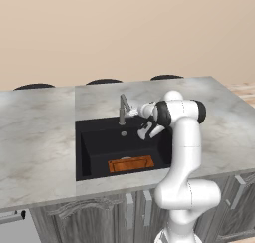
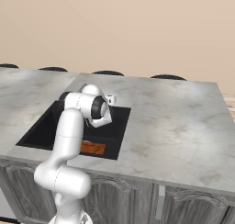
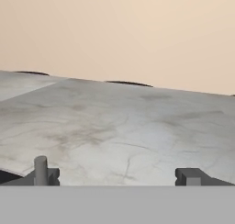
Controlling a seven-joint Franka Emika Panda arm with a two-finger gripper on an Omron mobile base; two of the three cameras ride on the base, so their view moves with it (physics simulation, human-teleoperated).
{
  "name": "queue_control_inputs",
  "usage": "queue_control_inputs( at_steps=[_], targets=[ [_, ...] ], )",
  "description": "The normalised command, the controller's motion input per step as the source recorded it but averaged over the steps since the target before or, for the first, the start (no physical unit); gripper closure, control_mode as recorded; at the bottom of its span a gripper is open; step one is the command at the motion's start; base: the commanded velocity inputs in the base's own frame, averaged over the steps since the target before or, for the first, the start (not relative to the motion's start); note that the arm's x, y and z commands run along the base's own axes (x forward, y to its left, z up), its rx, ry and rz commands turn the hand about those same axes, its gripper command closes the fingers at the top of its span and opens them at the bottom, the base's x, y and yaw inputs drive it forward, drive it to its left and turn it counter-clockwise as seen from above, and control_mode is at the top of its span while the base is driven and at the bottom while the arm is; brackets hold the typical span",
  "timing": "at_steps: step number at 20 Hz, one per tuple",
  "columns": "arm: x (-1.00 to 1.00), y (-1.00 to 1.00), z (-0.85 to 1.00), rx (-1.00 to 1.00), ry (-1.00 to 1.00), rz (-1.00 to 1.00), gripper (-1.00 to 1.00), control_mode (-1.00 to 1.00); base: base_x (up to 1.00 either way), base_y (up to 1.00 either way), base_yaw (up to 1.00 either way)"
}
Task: Turn on the sink faucet with hot water and rinse the cutting board for ten seconds, then turn off the faucet. Push the cutting board to reach the water if necessary.
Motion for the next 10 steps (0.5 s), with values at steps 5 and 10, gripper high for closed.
queue_control_inputs(
  at_steps=[5, 10],
  targets=[
    [-0.10, -0.09, 0.00, 0.00, 0.00, 0.00, -1.00, -1.00, 0.00, 0.00, 0.00],
    [-0.11, -0.12, 0.00, 0.00, 0.00, 0.00, -1.00, -1.00, 0.00, 0.00, 0.00]
  ],
)
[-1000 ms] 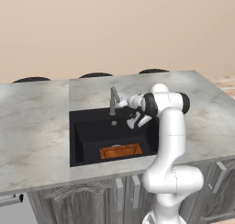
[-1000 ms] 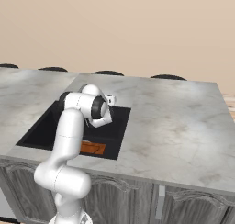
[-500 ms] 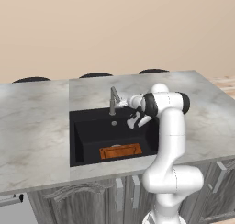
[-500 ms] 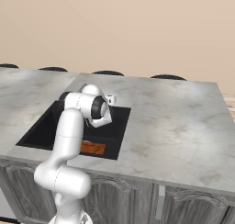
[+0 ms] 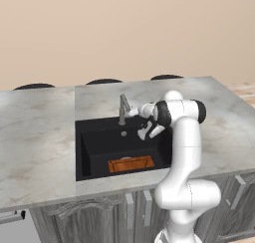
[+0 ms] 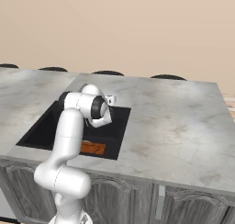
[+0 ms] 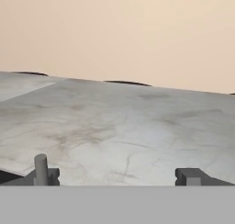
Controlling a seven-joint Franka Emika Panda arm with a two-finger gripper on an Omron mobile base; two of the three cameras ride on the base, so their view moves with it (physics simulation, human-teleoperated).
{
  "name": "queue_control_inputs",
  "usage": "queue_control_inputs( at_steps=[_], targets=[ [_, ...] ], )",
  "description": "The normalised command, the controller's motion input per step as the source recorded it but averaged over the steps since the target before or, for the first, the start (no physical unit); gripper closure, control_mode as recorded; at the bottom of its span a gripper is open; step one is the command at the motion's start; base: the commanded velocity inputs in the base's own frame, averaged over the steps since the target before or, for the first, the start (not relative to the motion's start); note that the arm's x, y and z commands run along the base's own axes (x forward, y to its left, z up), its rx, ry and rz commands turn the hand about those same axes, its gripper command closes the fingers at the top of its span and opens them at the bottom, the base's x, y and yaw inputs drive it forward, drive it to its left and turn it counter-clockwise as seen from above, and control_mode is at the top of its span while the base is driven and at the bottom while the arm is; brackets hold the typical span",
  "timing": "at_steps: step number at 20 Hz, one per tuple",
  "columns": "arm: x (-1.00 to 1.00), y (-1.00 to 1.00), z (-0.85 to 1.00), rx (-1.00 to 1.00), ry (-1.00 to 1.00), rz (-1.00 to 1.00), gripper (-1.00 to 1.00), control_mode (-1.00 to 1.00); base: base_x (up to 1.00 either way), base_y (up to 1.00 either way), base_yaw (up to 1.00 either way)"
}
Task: Turn on the sink faucet with hot water and rinse the cutting board for ten seconds, then turn off the faucet. Push the cutting board to reach the water if necessary.
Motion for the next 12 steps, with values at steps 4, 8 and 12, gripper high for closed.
queue_control_inputs(
  at_steps=[4, 8, 12],
  targets=[
    [-0.07, -0.13, 0.00, 0.00, 0.00, 0.00, -1.00, -1.00, 0.00, 0.00, 0.00],
    [-0.11, -0.14, 0.00, 0.00, 0.00, 0.00, -1.00, -1.00, 0.00, 0.00, 0.00],
    [-0.18, -0.13, 0.00, 0.00, 0.00, 0.00, -1.00, -1.00, 0.00, 0.00, 0.00]
  ],
)
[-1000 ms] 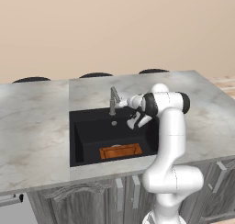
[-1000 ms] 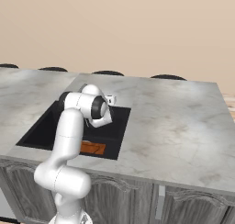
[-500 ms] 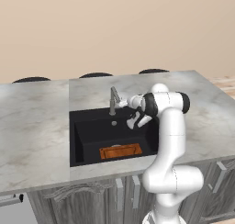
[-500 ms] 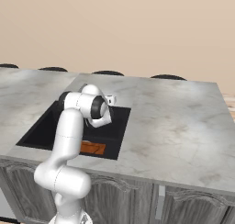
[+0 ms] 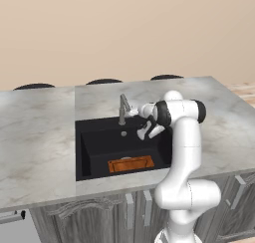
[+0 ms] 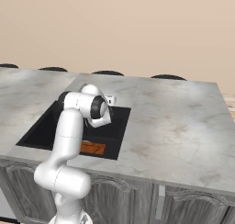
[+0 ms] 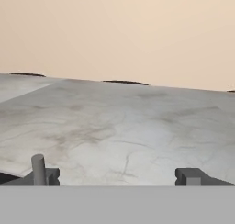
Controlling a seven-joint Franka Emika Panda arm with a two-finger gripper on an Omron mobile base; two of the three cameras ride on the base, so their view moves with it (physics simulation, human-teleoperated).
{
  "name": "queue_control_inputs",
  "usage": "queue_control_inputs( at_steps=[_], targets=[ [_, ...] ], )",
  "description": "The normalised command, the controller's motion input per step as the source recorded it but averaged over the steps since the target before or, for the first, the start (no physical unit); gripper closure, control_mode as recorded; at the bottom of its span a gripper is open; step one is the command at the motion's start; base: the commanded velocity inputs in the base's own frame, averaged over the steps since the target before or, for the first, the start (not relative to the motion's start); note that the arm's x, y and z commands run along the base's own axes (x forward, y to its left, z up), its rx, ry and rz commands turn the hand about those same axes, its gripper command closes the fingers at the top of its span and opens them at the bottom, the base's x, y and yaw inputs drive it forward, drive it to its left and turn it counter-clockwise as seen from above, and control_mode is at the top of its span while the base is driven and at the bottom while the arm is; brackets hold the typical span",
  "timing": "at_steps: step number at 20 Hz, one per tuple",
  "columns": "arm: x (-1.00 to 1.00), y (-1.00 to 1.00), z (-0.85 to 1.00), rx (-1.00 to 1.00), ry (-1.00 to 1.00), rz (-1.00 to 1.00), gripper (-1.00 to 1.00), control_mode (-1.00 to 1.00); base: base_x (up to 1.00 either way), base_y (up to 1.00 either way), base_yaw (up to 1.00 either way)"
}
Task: Turn on the sink faucet with hot water and rinse the cutting board for ten seconds, then turn off the faucet. Push the cutting board to reach the water if necessary.
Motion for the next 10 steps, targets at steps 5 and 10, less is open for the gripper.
queue_control_inputs(
  at_steps=[5, 10],
  targets=[
    [-0.22, -0.11, 0.00, 0.00, 0.00, 0.00, -1.00, -1.00, 0.00, 0.00, 0.00],
    [-0.22, -0.06, 0.00, 0.00, 0.00, 0.00, -1.00, -1.00, 0.00, 0.00, 0.00]
  ],
)
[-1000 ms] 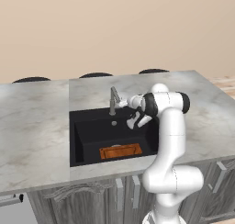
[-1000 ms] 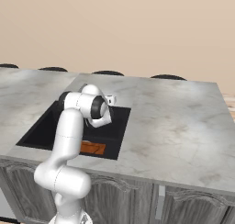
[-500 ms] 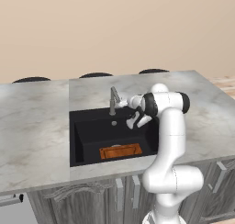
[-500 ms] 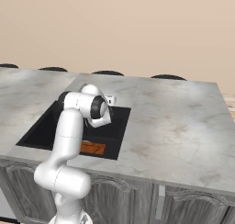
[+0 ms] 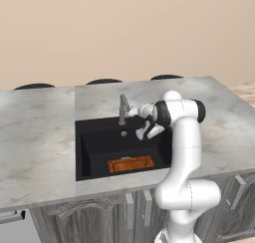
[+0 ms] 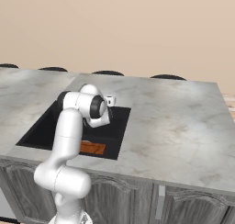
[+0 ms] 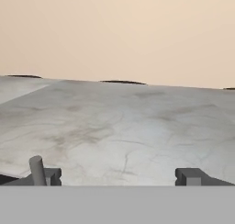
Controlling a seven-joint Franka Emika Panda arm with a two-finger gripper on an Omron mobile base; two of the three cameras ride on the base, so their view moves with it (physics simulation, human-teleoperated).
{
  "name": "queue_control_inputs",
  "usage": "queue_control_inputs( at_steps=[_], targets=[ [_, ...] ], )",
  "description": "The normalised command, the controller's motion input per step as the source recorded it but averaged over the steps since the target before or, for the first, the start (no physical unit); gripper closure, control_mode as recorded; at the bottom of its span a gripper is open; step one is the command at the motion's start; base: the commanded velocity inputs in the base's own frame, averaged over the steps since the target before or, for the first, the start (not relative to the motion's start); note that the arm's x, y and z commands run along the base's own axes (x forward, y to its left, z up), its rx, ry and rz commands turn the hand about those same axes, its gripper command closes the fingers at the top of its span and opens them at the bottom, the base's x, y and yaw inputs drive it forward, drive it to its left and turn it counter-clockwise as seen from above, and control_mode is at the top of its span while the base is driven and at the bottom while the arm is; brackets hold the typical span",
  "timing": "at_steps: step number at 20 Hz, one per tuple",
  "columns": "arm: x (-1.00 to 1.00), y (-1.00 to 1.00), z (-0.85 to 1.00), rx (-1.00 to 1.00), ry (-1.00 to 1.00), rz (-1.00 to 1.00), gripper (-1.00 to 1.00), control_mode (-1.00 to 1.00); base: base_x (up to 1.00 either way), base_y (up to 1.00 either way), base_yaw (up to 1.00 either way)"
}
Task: Turn on the sink faucet with hot water and rinse the cutting board for ten seconds, then turn off the faucet. Push the cutting board to reach the water if necessary.
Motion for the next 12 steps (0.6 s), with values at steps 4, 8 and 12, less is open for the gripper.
queue_control_inputs(
  at_steps=[4, 8, 12],
  targets=[
    [-0.20, -0.06, 0.00, 0.00, 0.00, 0.00, -1.00, -1.00, 0.00, 0.00, 0.00],
    [-0.22, -0.08, 0.00, 0.00, 0.00, 0.00, -1.00, -1.00, 0.00, 0.00, 0.00],
    [-0.22, -0.09, 0.00, 0.00, 0.00, 0.00, -1.00, -1.00, 0.00, 0.00, 0.00]
  ],
)
